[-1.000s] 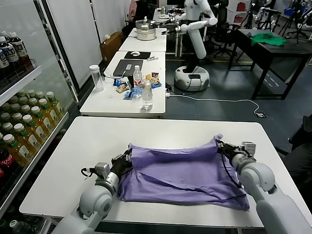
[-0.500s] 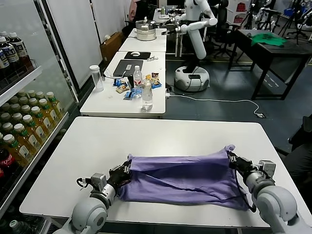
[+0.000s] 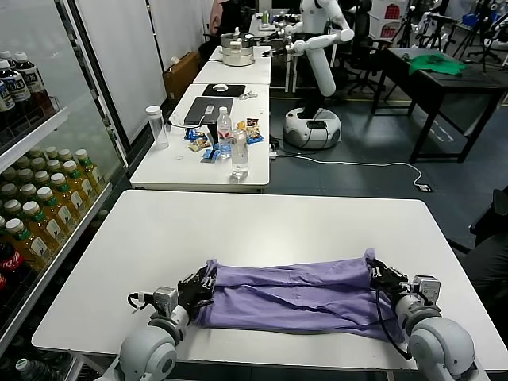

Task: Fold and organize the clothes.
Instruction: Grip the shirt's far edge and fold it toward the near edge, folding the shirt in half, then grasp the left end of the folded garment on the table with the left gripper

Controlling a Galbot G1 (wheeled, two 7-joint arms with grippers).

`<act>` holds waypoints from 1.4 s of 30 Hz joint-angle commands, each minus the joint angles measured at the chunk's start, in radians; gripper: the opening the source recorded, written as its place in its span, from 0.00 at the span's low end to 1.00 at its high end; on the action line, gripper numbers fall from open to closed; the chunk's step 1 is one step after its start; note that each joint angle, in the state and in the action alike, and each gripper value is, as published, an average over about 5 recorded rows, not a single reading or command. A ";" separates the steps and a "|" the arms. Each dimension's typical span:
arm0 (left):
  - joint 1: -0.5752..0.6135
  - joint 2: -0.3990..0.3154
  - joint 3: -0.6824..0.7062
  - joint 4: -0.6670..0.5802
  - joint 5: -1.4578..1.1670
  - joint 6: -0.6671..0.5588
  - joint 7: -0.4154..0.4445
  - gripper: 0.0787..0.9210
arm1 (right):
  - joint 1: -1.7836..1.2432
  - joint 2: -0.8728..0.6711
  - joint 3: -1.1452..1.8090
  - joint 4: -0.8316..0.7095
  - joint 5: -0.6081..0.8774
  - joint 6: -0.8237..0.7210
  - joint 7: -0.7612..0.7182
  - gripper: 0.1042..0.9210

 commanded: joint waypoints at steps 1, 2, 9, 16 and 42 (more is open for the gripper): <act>0.143 -0.088 0.011 -0.110 0.222 -0.034 -0.124 0.39 | -0.058 0.027 0.015 0.033 -0.089 0.003 -0.007 0.41; 0.155 -0.103 0.014 -0.107 0.236 -0.034 -0.134 0.42 | -0.068 0.027 0.022 0.042 -0.088 0.002 -0.007 0.44; 0.151 -0.204 0.020 -0.015 0.278 -0.033 -0.201 0.66 | -0.121 0.030 0.052 0.074 -0.078 0.001 -0.012 0.69; 0.132 -0.255 0.012 0.050 0.283 -0.024 -0.260 0.86 | -0.124 0.020 0.055 0.076 -0.064 0.000 -0.010 0.87; 0.059 -0.002 -0.317 0.025 -0.070 -0.056 -0.145 0.28 | -0.100 -0.012 0.076 0.083 -0.024 0.002 -0.004 0.88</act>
